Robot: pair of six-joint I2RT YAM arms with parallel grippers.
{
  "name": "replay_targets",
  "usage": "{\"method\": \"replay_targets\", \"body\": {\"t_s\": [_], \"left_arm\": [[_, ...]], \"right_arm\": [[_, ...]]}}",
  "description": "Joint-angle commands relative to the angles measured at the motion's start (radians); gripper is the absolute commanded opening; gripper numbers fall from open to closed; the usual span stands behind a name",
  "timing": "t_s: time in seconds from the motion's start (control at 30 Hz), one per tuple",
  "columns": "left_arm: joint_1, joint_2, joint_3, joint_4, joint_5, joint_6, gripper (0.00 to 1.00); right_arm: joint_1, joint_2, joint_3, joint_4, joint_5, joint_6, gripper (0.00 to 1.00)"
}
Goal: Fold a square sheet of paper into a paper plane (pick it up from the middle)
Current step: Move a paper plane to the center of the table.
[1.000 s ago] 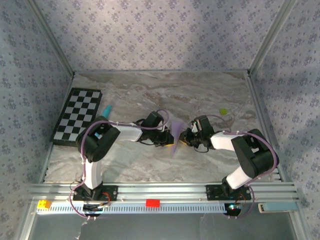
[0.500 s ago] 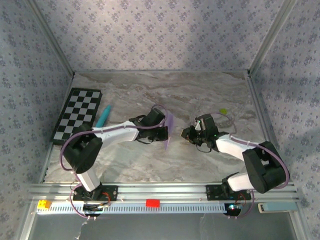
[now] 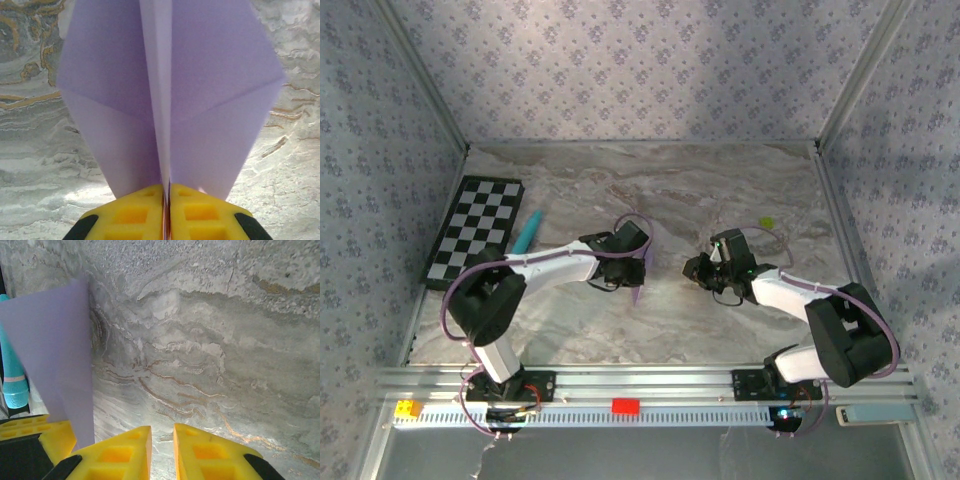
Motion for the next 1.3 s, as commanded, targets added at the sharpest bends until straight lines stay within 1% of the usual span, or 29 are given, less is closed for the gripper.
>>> {"method": "replay_targets", "body": {"t_s": [0.0, 0.53, 0.77, 0.93, 1.27], "left_arm": [[-0.006, 0.018, 0.021, -0.03, -0.014, 0.005, 0.11], [-0.017, 0.067, 0.033, -0.03, -0.002, 0.013, 0.12], [-0.021, 0.074, 0.039, -0.033, -0.001, 0.017, 0.15], [-0.023, 0.092, 0.047, -0.038, -0.004, 0.022, 0.15], [-0.042, 0.15, 0.083, -0.085, -0.046, 0.022, 0.16]], "right_arm": [[0.006, -0.014, -0.004, -0.014, 0.01, -0.002, 0.2], [0.007, -0.01, -0.005, -0.015, 0.013, -0.002, 0.2], [0.008, -0.006, -0.007, -0.015, 0.013, -0.003, 0.2], [0.008, -0.005, -0.007, -0.015, 0.011, -0.002, 0.2], [0.006, -0.018, -0.009, -0.019, 0.013, -0.003, 0.2]]}}
